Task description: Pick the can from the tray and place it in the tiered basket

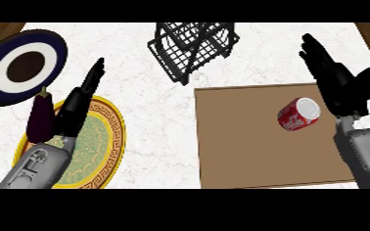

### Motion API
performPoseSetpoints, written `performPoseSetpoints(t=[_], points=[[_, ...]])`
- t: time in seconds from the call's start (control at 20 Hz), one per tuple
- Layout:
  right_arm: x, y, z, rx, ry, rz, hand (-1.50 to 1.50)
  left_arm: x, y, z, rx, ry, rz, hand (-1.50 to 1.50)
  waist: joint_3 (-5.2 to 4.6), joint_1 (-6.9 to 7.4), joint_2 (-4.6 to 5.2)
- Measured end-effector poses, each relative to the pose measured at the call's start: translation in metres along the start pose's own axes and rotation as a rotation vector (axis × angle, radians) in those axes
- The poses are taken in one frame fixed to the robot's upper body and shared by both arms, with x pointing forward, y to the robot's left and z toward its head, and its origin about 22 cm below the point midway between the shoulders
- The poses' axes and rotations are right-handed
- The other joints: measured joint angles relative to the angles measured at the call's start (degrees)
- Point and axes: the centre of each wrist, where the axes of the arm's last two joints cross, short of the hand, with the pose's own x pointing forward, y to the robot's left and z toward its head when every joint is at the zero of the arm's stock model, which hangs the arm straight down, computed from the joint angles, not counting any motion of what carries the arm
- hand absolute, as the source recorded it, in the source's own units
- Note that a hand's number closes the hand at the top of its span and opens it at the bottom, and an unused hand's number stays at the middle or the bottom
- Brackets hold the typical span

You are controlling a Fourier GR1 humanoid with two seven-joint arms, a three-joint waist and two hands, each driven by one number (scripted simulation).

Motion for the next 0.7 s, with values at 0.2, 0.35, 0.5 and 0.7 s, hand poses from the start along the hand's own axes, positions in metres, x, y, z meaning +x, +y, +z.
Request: performPoseSetpoints(t=[0.2,0.35,0.5,0.7], points=[[0.023,0.026,-0.004,0.076,-0.121,-0.019,1.50,-0.006,0.003,0.007,0.018,0.083,0.067,0.00,0.90,-0.57,-1.75],[0.037,0.029,-0.001,0.075,-0.200,0.070,1.50,-0.012,0.014,0.014,0.042,0.160,0.130,0.00,0.76,-1.14,-2.54],[0.016,0.022,0.006,-0.172,-0.086,0.105,-1.50,-0.017,0.017,0.021,0.054,0.224,0.191,0.00,0.96,-2.10,-2.96],[0.011,0.045,0.023,-0.343,-0.081,0.136,-1.50,-0.014,0.025,0.032,0.046,0.263,0.241,0.00,1.22,-1.83,-2.98]])
